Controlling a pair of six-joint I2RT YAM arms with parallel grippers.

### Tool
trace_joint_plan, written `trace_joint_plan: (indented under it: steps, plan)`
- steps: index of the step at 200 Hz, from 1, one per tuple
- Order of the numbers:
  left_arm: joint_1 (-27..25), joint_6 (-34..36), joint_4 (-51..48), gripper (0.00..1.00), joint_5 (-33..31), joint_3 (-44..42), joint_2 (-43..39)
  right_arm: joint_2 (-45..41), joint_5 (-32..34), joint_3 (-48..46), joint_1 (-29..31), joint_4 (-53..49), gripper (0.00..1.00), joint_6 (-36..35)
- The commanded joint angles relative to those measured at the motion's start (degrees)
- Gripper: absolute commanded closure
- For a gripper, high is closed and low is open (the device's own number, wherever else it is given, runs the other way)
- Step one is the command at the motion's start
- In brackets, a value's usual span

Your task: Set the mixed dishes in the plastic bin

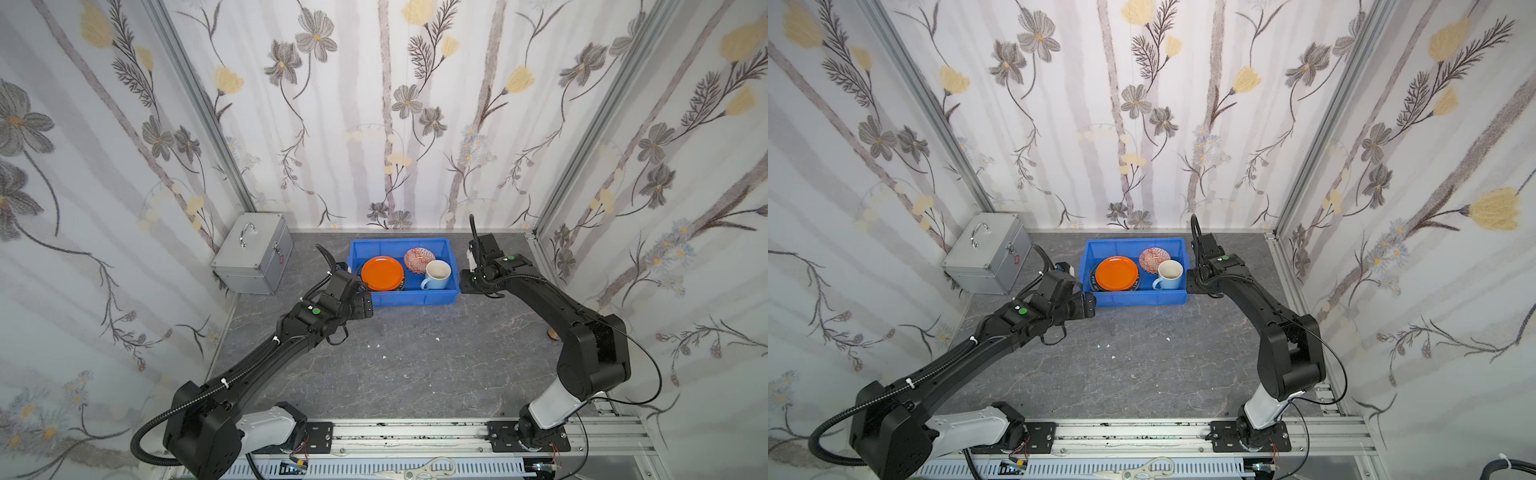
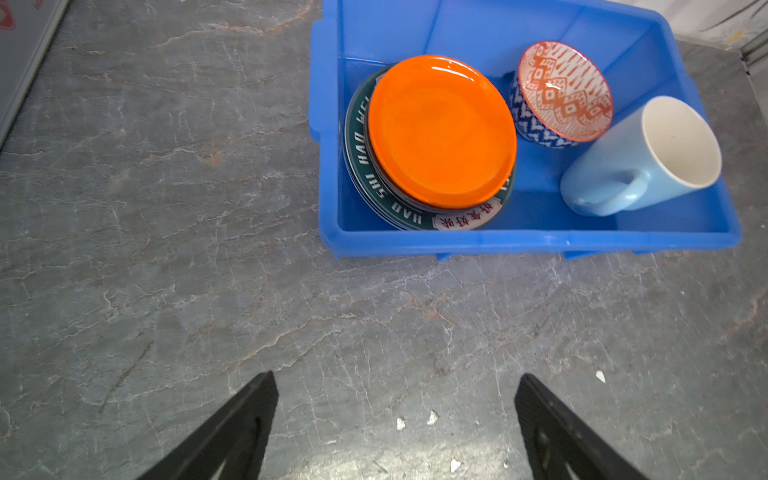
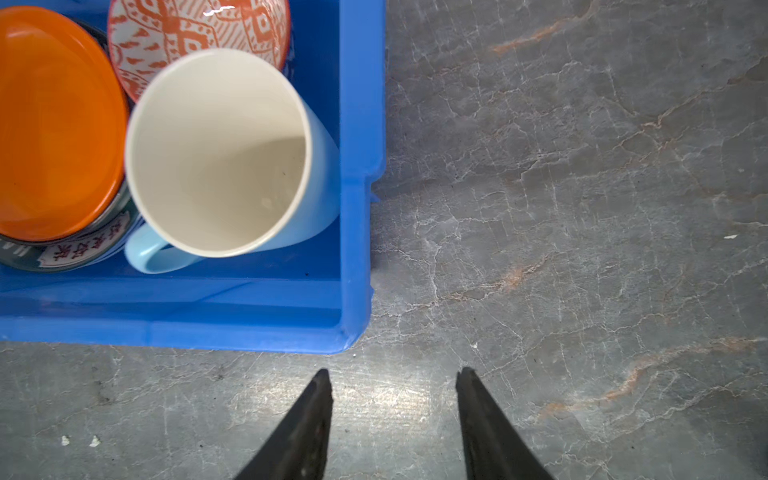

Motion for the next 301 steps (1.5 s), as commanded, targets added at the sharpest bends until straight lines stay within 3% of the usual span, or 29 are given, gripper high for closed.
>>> trace_joint_plan:
  steps: [1,23,98,145,218,301]
  plan:
    - [2.5,0.75,0.51,0.19,1.44,2.7,4.59,-0.42,-2.65,-1.49,-1.06,7.45,0.49,0.6]
    - [4.85,0.77,0.25,0.3,2.38,5.17,9.23,0.41,-4.88,-1.7,-2.49,9.16,0.5,0.43]
    - [7.79,1.75,0.15,0.36,3.49,10.95,18.84,4.77,-8.27,-0.56,-3.3,11.73,0.52,-0.19]
    - [8.91,2.4,0.5,0.44,4.83,13.09,23.26,6.49,-9.0,-0.21,-3.23,11.63,0.53,-0.18]
    - [9.51,2.85,1.59,0.55,6.6,13.49,26.17,8.73,-9.01,-0.63,-1.74,10.93,0.57,-0.18]
    - [9.49,2.08,2.26,0.65,9.52,12.75,25.77,4.7,-9.28,-5.03,-1.21,11.2,0.6,-0.03]
